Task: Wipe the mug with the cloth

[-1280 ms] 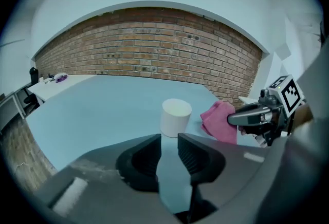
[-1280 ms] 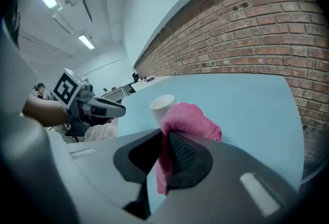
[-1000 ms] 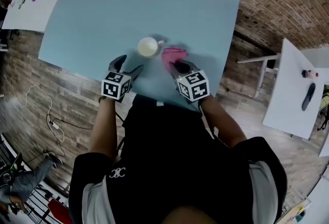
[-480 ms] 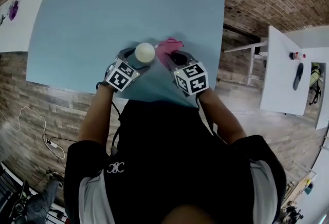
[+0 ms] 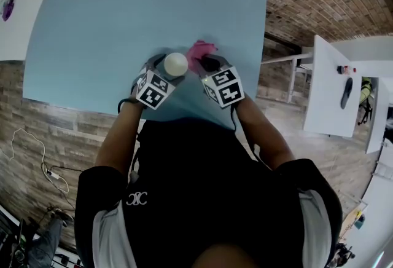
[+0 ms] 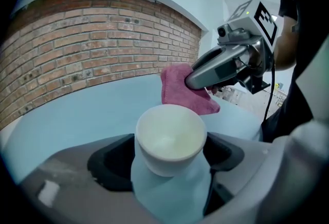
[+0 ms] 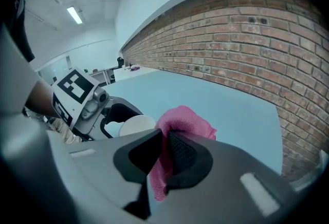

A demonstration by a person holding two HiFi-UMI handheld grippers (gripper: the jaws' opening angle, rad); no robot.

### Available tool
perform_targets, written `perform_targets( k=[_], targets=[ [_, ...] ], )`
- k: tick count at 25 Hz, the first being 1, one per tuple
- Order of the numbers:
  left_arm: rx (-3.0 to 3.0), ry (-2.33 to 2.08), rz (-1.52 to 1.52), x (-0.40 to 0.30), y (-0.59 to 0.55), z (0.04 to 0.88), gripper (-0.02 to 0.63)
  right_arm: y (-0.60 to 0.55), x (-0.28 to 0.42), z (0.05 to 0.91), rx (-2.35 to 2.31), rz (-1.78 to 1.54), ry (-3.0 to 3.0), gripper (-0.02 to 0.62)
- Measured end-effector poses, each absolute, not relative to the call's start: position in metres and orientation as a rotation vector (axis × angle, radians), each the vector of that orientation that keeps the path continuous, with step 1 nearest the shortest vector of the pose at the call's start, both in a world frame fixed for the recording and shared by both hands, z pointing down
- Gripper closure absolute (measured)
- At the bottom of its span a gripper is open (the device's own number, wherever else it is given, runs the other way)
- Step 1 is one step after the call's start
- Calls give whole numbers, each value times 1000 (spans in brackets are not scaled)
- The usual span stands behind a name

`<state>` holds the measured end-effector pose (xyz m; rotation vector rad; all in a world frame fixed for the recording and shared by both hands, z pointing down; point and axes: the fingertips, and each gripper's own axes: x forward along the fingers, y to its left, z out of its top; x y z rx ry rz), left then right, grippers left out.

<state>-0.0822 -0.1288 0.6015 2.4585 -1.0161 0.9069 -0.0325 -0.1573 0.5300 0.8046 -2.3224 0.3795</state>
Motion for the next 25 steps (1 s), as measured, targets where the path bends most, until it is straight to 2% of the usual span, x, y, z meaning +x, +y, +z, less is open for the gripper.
perform_targets(
  k=[2,12,25],
  targets=[
    [2457,-1020,914,-79,-130,601,184,-160,-35,532,785,379,-2308,558],
    [2452,-1012,920,-81,-130,600,190,-183,-59,545,763,347,-2257,557],
    [2408,-1035,940,-84,-129,601,190,-214,-29,600,859,714,-2142,557]
  ],
)
